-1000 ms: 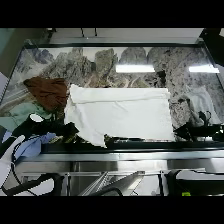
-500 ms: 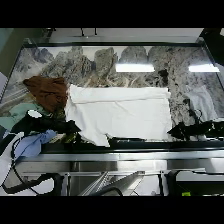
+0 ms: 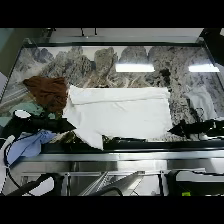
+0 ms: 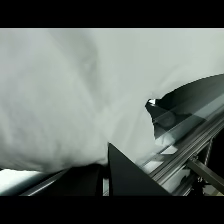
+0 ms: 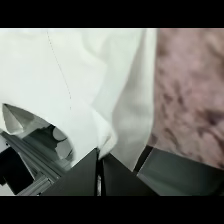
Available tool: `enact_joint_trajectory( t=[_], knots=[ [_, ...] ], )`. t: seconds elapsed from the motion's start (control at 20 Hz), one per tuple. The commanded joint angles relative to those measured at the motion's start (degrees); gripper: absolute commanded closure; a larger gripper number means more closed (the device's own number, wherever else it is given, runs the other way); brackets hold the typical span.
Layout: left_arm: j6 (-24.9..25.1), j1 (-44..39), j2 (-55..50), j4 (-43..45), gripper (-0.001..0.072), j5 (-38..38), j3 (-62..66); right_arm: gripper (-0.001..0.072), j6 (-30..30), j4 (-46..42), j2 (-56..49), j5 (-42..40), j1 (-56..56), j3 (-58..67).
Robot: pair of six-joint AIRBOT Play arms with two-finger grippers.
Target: Fold the shirts.
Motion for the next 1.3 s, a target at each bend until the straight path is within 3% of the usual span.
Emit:
enact_joint_trajectory(
  t=[0.0,0.15,0.3,0.45,0.7,0.95,1.25],
  knots=[
    [-0.2,3.21,2.49,2.62,0.0693,-1.46,0.09,0.0696,2.1,0.46,2.78,-0.98,-3.8,3.98],
    [-0.22,3.89,3.02,2.1,0.0693,-0.81,0.11,0.0696,3.43,3.13,4.92,-1.64,-7.19,7.15],
    [-0.26,2.6,2.99,1.33,0.0693,-1.29,4.15,0.0696,0.13,14.03,4.85,-2.6,-5.73,7.54],
    [-2.82,0.07,2.32,2.23,0.0693,0.28,14.49,0.0696,-0.94,18.43,3.72,-10.82,1.64,8.31],
    [-6.29,-3.45,-9.6,2.32,0.0693,0.74,32.17,0.0696,-1.03,18.69,-6.08,-23.06,14.03,19.52],
    [-7.21,-4.83,-24.81,2.47,0.0693,1.31,42.97,0.0695,0.22,18.45,-20.35,-24.83,17.97,29.73],
    [-7.3,-7.67,-37.05,3.13,0.0693,0.76,55.28,0.0695,-3.96,18.45,-22.62,-26.91,18.38,30.34]
  ],
)
